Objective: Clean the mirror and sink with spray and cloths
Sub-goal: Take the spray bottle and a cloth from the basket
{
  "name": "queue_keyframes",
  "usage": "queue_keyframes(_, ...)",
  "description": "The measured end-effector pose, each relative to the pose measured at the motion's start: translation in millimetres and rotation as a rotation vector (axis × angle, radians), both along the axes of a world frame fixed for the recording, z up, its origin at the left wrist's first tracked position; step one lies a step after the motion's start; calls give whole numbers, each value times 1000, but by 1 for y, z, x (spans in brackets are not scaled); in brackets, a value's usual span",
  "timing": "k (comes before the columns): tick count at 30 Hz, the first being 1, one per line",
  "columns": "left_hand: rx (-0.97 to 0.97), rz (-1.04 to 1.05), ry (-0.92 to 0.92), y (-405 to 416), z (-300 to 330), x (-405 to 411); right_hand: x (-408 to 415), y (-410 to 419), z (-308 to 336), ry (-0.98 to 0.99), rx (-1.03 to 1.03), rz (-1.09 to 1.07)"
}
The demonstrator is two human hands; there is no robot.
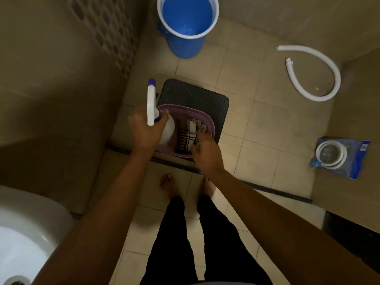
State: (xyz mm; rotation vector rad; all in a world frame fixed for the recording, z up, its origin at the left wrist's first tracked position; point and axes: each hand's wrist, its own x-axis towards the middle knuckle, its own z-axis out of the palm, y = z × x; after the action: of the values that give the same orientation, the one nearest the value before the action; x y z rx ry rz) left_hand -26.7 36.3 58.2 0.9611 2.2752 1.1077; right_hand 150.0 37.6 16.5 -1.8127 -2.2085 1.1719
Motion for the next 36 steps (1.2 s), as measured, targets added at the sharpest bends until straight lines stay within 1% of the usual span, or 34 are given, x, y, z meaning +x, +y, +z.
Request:
queue_keyframes(4,47,25,-46,-2,2,-7,-22,15,-1,-61,-52,30)
queue_keyframes(8,70,57,-62,-9,-3,-13,-31,34,-14,-119,-146,-201)
queue_keyframes(11,72,58,-50,-10,-9,-14,-35,41,-26,-201,-225,-257)
queue_keyframes(14,78,33,-45,-11,-13,-13,-44,44,-38,-203,-235,-330)
queue_keyframes(17,70,60,-68,-10,-15,-9,-49,45,-47,-235,-224,-360)
queue_keyframes(23,77,48,-67,-5,-21,-12,-51,54,-56,-284,-306,-334)
queue_keyframes(27,68,54,-61,-6,-24,-13,-52,56,-54,-273,-317,-343)
queue_keyframes(30,79,47,-92,-4,-22,-14,-51,56,-49,-257,-329,-341)
queue_keyframes(34,107,39,-138,-3,-8,-12,-49,50,-31,-164,-354,-447)
queue_keyframes(36,111,45,-143,-3,-3,-13,-46,45,-23,-148,-321,-441)
